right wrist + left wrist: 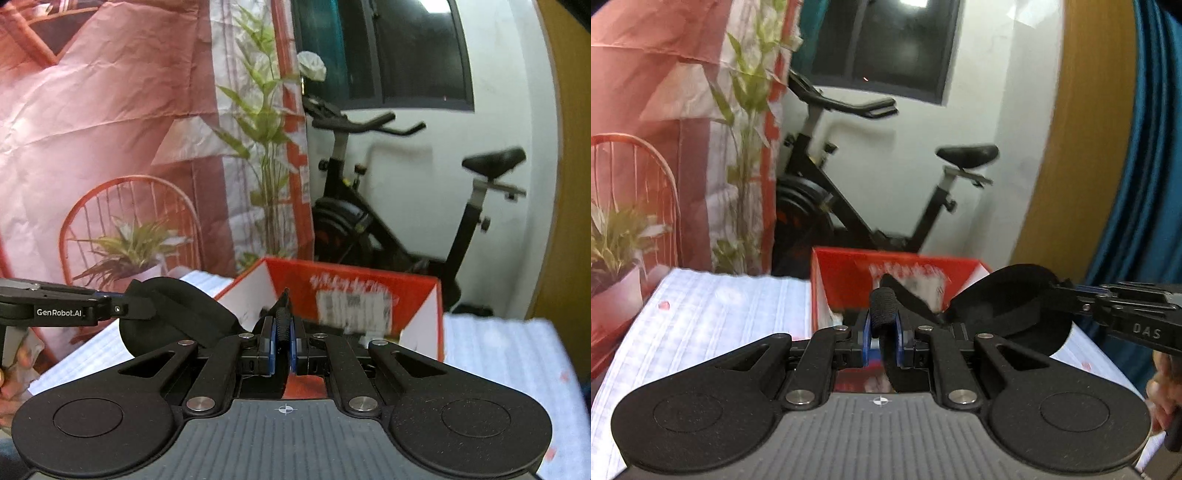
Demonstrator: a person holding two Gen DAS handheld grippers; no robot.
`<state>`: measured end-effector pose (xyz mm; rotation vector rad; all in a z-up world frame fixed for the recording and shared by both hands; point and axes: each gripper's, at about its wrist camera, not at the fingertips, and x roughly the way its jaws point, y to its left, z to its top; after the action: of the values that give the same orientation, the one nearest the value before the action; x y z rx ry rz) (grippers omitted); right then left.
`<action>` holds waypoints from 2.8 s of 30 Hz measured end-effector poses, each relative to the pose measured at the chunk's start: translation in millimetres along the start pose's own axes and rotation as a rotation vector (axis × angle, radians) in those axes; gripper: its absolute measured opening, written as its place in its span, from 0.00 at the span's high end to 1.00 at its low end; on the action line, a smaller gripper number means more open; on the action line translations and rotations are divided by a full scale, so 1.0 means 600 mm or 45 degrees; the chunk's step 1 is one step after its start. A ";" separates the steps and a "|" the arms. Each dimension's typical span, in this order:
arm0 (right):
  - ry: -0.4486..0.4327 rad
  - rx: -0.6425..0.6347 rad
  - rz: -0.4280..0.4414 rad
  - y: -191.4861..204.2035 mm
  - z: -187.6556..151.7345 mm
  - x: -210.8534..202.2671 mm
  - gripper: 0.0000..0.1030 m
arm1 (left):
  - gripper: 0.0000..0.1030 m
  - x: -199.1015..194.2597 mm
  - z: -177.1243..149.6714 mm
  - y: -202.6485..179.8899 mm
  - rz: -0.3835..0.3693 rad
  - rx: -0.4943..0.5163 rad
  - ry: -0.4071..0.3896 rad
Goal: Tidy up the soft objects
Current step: 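Lift the black eye mask with the right tool over the red box, then lower the eye mask into the box and open the right tool, then move the right tool to the white plastic pouch and close on it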
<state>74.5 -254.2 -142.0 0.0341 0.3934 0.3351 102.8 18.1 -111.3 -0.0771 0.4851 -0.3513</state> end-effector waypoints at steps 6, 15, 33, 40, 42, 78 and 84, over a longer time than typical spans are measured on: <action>-0.035 0.036 -0.079 -0.036 0.023 0.067 0.94 | 0.86 0.071 0.025 -0.003 0.060 -0.046 0.024; 0.120 0.140 -0.108 -0.079 -0.005 0.163 0.93 | 0.86 0.163 0.031 -0.012 0.035 -0.052 0.227; 0.342 0.263 -0.163 -0.103 -0.070 0.225 0.93 | 0.85 0.219 -0.005 -0.006 0.049 0.025 0.408; 0.273 0.179 -0.229 -0.098 -0.058 0.198 0.71 | 0.35 0.185 0.019 -0.013 0.015 0.076 0.323; 0.257 0.153 -0.229 -0.096 -0.054 0.186 0.61 | 0.31 0.171 0.024 -0.015 0.023 0.102 0.305; 0.442 0.261 0.007 0.090 -0.299 0.015 0.18 | 0.44 -0.012 -0.244 0.061 -0.088 -0.093 0.587; 0.480 0.275 0.025 0.088 -0.315 0.015 0.31 | 0.48 -0.011 -0.274 0.064 -0.095 -0.156 0.609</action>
<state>-6.2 -207.3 -314.7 0.1874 0.8026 0.3169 32.2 58.0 -259.4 -0.1310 0.9791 -0.4146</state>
